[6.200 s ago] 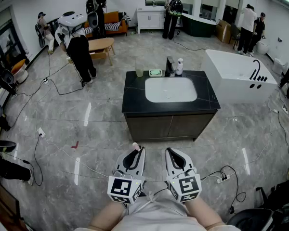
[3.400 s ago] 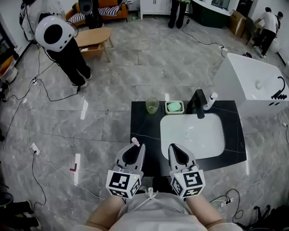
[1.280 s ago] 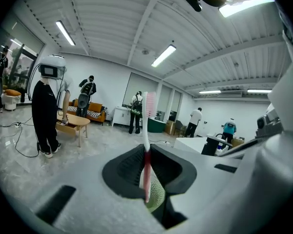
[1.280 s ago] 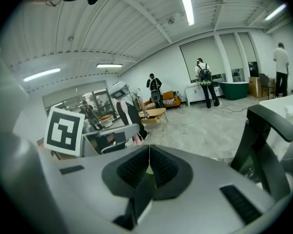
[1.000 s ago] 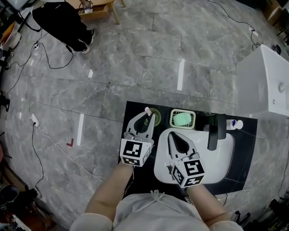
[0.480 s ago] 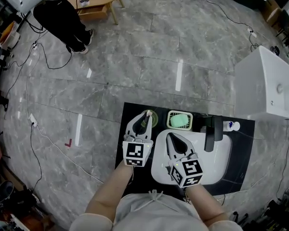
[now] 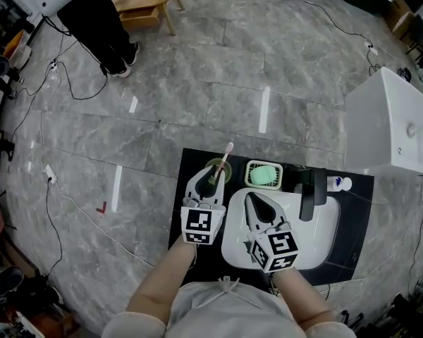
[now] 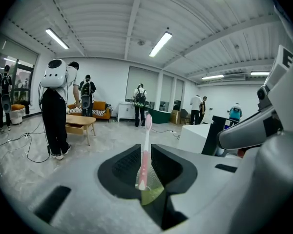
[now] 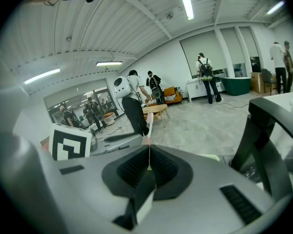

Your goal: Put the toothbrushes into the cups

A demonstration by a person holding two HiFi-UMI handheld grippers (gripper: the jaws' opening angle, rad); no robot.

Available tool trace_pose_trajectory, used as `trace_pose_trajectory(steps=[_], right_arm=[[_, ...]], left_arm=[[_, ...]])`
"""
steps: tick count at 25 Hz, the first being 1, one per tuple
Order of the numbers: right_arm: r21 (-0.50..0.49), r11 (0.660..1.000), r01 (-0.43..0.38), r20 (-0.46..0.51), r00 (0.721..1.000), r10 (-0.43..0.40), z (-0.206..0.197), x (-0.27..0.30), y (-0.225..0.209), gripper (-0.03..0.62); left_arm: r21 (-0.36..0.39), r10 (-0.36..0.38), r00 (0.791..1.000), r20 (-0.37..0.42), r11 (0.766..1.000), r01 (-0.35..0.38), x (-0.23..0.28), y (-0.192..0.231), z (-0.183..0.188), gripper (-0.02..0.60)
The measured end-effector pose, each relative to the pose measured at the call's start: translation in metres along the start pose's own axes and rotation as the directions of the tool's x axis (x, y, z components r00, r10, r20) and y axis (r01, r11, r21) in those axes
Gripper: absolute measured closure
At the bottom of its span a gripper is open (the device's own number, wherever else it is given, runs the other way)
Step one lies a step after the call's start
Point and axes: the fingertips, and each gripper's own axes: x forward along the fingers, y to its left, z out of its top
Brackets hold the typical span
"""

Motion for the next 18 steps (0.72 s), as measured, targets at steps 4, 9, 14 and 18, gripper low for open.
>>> trace_pose_trajectory(steps=[4, 9, 14, 18], right_arm=[[-0.001, 1.000, 0.001, 0.006, 1.000, -0.001, 0.000, -0.003, -0.001, 0.568], [-0.014, 1.000, 0.001, 0.030, 1.000, -0.001, 0.009, -0.009, 0.001, 0.568], [-0.029, 1.000, 0.007, 0.067, 0.998, -0.005, 0.022, -0.019, 0.009, 0.568], [-0.052, 0.999, 0.016, 0.130, 0.991, -0.009, 0.037, -0.036, 0.018, 0.568]], left_arm=[[-0.009, 0.016, 1.000, 0.027, 1.000, -0.016, -0.008, 0.000, 0.008, 0.528], [-0.017, 0.053, 0.996, 0.068, 0.999, -0.052, -0.034, -0.002, 0.029, 0.546], [-0.057, 0.024, 0.997, 0.077, 0.998, -0.020, -0.063, -0.010, 0.052, 0.563], [-0.021, -0.047, 0.994, 0.097, 0.999, 0.049, -0.089, -0.029, 0.074, 0.563]])
